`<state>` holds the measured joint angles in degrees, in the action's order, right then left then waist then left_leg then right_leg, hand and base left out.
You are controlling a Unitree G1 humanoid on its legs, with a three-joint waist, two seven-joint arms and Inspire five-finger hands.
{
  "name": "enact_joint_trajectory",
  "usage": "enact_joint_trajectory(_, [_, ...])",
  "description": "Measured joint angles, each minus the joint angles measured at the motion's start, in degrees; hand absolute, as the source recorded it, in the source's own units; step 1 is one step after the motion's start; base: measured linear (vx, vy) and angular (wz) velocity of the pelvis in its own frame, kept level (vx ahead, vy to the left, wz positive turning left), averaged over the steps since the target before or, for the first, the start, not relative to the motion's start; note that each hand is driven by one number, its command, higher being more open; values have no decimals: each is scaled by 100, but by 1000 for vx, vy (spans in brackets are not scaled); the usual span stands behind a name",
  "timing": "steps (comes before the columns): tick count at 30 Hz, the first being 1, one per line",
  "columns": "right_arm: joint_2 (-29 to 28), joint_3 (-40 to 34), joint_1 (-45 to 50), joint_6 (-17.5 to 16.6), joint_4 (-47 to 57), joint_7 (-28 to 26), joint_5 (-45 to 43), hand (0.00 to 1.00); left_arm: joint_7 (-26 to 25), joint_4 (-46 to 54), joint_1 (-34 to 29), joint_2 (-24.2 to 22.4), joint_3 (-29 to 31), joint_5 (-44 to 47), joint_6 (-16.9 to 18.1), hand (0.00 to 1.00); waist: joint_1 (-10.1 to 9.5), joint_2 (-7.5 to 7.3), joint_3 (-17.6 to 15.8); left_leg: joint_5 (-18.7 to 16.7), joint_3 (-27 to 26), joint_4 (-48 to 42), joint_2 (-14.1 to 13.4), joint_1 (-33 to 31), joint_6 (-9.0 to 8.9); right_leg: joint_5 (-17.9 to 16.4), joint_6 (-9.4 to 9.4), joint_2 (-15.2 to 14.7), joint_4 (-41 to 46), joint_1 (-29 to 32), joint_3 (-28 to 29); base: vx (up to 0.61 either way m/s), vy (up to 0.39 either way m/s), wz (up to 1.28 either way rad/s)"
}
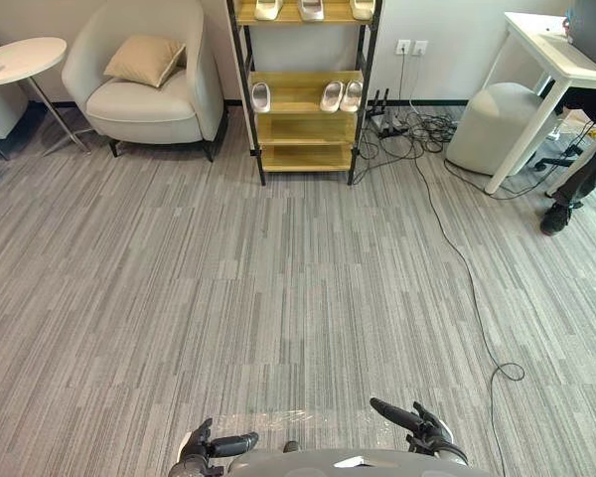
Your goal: Organize the slippers on the shoe rack
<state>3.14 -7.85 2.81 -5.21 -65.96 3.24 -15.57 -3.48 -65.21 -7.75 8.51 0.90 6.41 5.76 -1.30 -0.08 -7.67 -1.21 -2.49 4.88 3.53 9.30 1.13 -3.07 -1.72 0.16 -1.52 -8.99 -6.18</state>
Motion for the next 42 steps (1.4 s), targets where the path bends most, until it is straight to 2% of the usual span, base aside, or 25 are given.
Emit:
enact_joint_trajectory(38, [-32,6,-34,-3,-1,57,-32,100,-108,-6,27,30,13,-16,2,100,1,-72,-39,-17,-36,-3,-7,-45,-27,4,3,7,-134,-9,-1,-2,-3,0])
enact_joint_trajectory(39, [-32,6,-34,-3,-1,58,-32,100,-116,-6,31,32,22,-16,2,100,2,-82,-46,-33,-46,-37,-8,-60,-52,4,3,7,-135,-8,0,-14,-33,0])
enact_joint_trajectory(40, [-36,13,-43,-6,2,58,-38,100,-124,3,55,58,32,-11,4,100,5,-130,-74,-157,-60,-278,-9,-189,-160,4,5,-7,-128,-1,0,-14,-39,1])
enact_joint_trajectory(42, [-43,43,-81,-9,3,55,-43,100,-137,28,132,78,62,10,15,100,-6,-169,-138,-553,-149,-1077,-64,-557,-223,-13,34,7,-116,-1,5,-5,-25,-4])
